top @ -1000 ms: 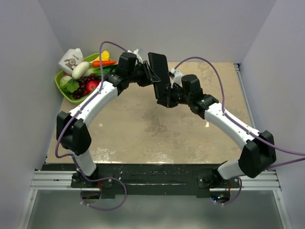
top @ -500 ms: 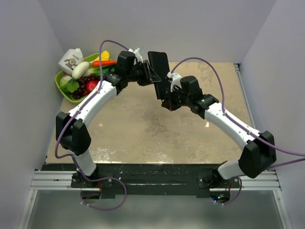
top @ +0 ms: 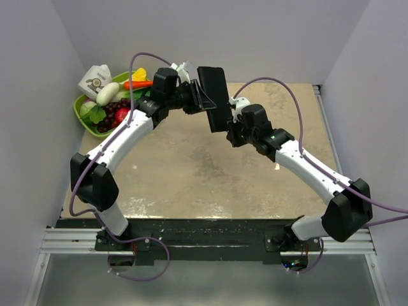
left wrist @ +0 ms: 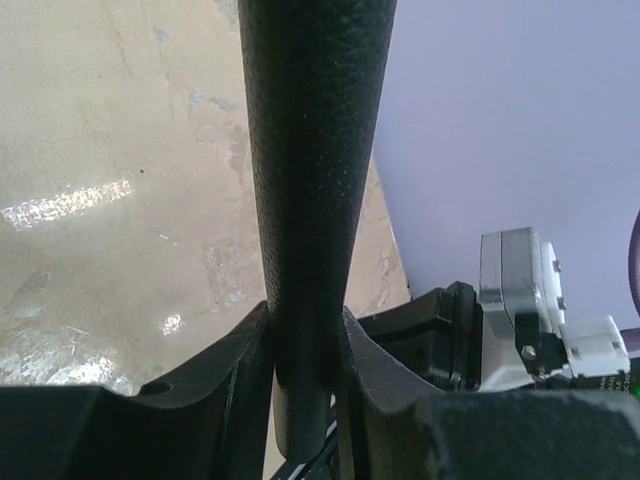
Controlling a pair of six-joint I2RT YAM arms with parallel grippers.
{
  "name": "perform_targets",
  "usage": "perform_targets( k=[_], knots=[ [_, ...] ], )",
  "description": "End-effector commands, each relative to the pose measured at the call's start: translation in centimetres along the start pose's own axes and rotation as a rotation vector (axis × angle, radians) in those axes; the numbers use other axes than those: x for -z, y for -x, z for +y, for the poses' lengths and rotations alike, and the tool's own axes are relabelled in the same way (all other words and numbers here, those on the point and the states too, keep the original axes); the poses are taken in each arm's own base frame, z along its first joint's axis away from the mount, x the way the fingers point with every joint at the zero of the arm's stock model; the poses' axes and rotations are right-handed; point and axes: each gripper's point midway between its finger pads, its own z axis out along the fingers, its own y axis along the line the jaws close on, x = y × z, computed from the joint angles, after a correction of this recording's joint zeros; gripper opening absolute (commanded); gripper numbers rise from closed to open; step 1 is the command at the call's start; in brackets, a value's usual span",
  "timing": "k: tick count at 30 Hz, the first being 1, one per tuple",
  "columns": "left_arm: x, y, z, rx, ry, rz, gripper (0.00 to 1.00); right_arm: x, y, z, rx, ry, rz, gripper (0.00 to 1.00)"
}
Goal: Sort the hair-cutting tools
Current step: Zip the hairdressing tool bag.
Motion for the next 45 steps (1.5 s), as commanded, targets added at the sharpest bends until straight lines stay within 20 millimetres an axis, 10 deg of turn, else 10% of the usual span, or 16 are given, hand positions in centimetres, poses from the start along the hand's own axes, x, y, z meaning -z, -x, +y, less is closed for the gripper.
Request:
perform_targets(
  k=[1,16,27,45],
  knots=[
    [4.9,3.8,-8.3,-0.137,-0.267,-0.139,0.00,0.7,-2.0,-3.7,0.002,-0.192,0.080,0.00],
    [9.6,-1.8,-8.4,-0.249,-0.294,0.039,0.00,5.9,-1.2,0.3,0.148,0.060,0.041,0.00],
    [10.6,-4.0,-6.6,-0.237,-0.236,0.077,0.00,8.3,-6.0,5.6,0.336,0.197,0.191,0.00],
    [12.3,-7.9,-6.2,-0.273,-0.322,0.214,0.00,11.5,-5.5,4.4,0.407,0.122,0.175,0.00]
  ],
)
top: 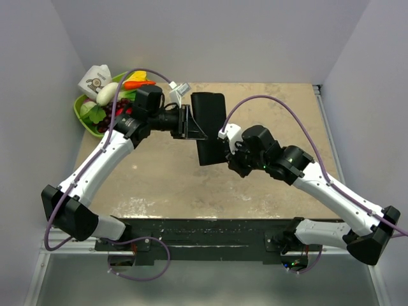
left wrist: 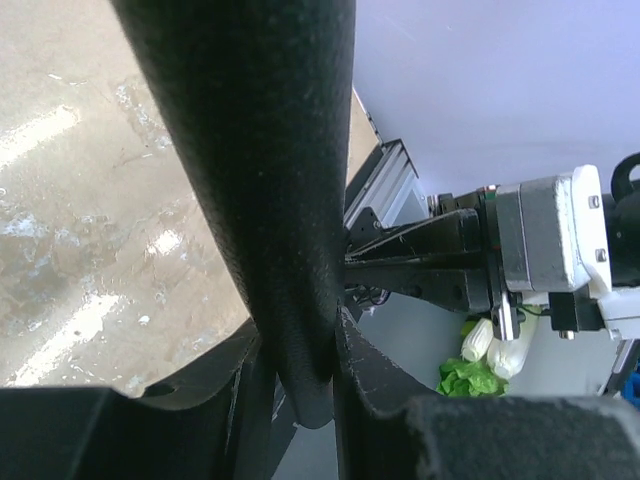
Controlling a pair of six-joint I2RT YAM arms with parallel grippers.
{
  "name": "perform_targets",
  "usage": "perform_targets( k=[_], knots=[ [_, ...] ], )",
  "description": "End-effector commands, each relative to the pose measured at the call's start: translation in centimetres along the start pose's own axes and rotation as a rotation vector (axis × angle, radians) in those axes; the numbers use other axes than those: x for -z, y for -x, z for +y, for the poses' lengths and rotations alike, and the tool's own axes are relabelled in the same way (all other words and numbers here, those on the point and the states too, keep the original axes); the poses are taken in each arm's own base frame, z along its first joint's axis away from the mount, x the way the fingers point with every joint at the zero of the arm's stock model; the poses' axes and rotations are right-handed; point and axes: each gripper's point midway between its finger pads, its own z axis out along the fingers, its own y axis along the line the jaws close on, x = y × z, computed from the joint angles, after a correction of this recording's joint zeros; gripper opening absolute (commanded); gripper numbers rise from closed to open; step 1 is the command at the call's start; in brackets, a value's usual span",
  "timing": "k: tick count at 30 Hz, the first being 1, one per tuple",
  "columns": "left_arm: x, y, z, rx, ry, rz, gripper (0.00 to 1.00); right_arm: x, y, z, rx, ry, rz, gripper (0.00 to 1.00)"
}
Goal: Sort the hair-cutting tools
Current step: Zip the hairdressing tool bag.
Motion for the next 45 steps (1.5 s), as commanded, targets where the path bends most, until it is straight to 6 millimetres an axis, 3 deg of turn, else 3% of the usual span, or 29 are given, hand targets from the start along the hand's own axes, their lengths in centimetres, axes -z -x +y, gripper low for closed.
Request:
perform_targets(
  k=[1,11,22,28,37,40,45],
  knots=[
    [2.3,0.5,-3.5,-0.155,-0.124,-0.039,0.00,1.4,-0.8,-1.5,0.054,-0.079,0.051,0.00],
    [2.5,-1.0,-3.9,-0.176,-0.177,0.011,0.00,0.4,-0.5,-4.7,0.103,-0.265,0.068,0.00],
    [2.2,-2.2,-3.2,-0.181,-0.204,0.058,0.00,0.8,2.4,-5.9,0.263,-0.302,-0.029,0.00],
    [1.4,-3.0,-2.1,-0.165,-0.216,0.099,0.00,0.6,3.0,-4.7,0.393,-0.206,-0.019,0.00],
    [0.9,-3.3,-1.9,-0.181,-0.261,0.133,0.00,0.1,1.8,0.9,0.552,0.110,-0.051,0.00],
    [0.7,-3.8,-1.7,-0.182,-0.277,0.156,0.00,-0.1,2.1,1.1,0.630,0.110,-0.062,0.00],
    [0.6,-4.7,-1.3,-0.185,-0.289,0.182,0.00,-1.6,3.0,-1.1,0.729,0.014,-0.011,0.00]
  ],
)
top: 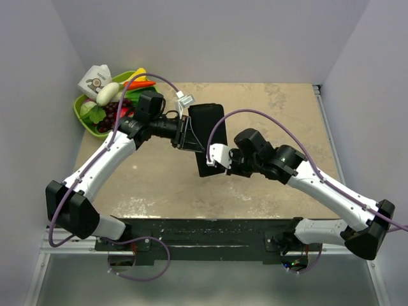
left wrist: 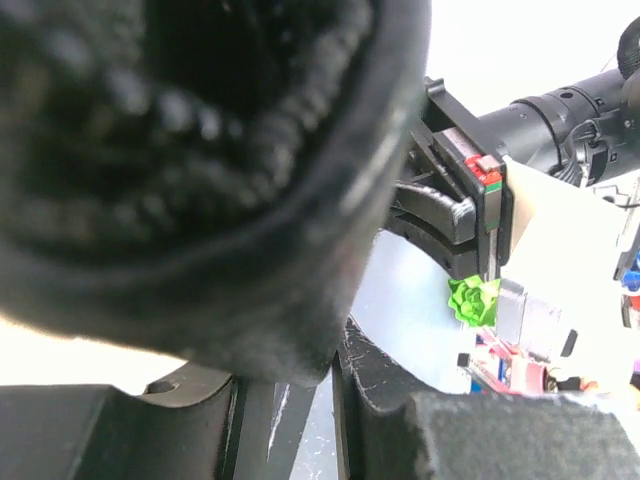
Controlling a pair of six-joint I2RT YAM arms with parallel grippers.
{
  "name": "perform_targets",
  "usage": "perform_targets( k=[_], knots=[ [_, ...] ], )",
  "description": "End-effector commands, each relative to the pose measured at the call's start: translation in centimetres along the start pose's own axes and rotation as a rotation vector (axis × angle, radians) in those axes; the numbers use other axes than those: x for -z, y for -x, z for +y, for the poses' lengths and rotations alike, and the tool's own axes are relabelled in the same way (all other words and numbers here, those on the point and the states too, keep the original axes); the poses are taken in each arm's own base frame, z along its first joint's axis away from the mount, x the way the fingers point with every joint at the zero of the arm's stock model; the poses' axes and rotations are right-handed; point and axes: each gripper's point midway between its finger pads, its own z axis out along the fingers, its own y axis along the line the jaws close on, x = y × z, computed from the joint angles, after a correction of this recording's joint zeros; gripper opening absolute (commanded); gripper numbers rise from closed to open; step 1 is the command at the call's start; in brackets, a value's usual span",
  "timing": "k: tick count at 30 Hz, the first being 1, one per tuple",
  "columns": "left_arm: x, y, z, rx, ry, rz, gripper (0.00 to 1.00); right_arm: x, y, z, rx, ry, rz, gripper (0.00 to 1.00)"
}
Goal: Sort the hair-cutting tools
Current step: Zip the hairdressing tool bag.
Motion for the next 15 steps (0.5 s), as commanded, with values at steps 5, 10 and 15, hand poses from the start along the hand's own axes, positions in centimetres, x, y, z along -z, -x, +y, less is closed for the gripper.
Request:
perform_targets(
  k=[5,10,15],
  knots=[
    [0.1,-2.3,-1.7,-0.055,-0.109,0.068,0.00,-1.1,3.9,-4.6,0.195,-0.125,-0.047,0.00],
    [0.3,-4.8,-1.3,-0.026,-0.109,0.106,0.00,-1.2,5.0,-6.3,0.263,-0.167,-0.031,0.00],
    [0.2,-6.0,-0.9,-0.013,-0.113,0.116,0.00,0.0,6.9,-7.5,0.306,-0.191,-0.056,0.00]
  ],
)
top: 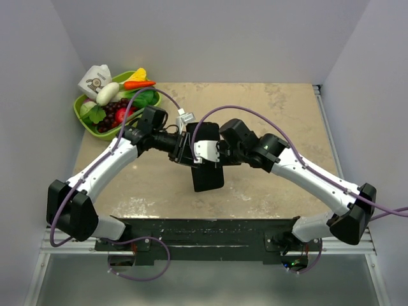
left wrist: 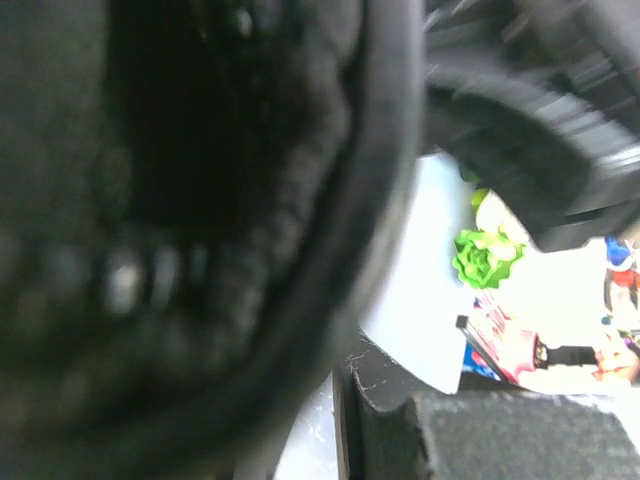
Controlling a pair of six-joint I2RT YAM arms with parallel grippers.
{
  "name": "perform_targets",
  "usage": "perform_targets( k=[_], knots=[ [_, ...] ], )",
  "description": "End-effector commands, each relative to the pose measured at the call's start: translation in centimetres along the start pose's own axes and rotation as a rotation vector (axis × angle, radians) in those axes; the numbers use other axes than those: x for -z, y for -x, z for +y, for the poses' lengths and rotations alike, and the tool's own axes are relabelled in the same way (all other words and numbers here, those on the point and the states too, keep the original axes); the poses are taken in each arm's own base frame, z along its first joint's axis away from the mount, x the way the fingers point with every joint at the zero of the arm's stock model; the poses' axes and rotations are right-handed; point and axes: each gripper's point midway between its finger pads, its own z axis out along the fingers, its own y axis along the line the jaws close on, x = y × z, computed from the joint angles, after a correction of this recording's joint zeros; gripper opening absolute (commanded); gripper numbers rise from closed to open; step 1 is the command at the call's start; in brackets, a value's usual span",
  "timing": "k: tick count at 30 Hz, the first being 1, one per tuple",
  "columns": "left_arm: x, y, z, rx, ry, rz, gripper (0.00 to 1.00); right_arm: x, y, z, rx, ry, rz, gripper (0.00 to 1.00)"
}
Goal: Sort the hair-cutting tools
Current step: Zip the hairdressing tool bag.
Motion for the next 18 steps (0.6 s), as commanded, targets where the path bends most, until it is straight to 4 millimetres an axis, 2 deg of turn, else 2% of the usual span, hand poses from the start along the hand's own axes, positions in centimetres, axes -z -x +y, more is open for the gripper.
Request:
perform_targets(
  k=[1,6,8,10,14,18],
  knots=[
    [0.7,-1.1,-3.7,-0.082,-0.137,0.014,0.00,3.0,3.9,-5.5,0.068,-0.189,-0.115,0.00],
    [0.5,-1.8,-4.2,-0.093,-0.147,0.031,0.00,3.0,3.9,-6.7,0.115,-0.254,-0.103,0.00],
    [0.3,-2.0,-4.3,-0.097,-0.149,0.039,0.00,3.0,3.9,-7.9,0.120,-0.314,-0.086,0.00],
    [0.0,-2.4,-4.5,-0.097,-0.154,0.056,0.00,2.3,3.7,-8.1,0.143,-0.331,-0.073,0.00],
    [-0.5,-3.4,-4.6,-0.100,-0.150,0.084,0.00,2.0,4.1,-9.8,0.186,-0.423,-0.077,0.00],
    [-0.6,-4.3,-4.7,-0.096,-0.154,0.097,0.00,2.6,5.1,-10.4,0.247,-0.450,-0.114,0.00]
  ],
)
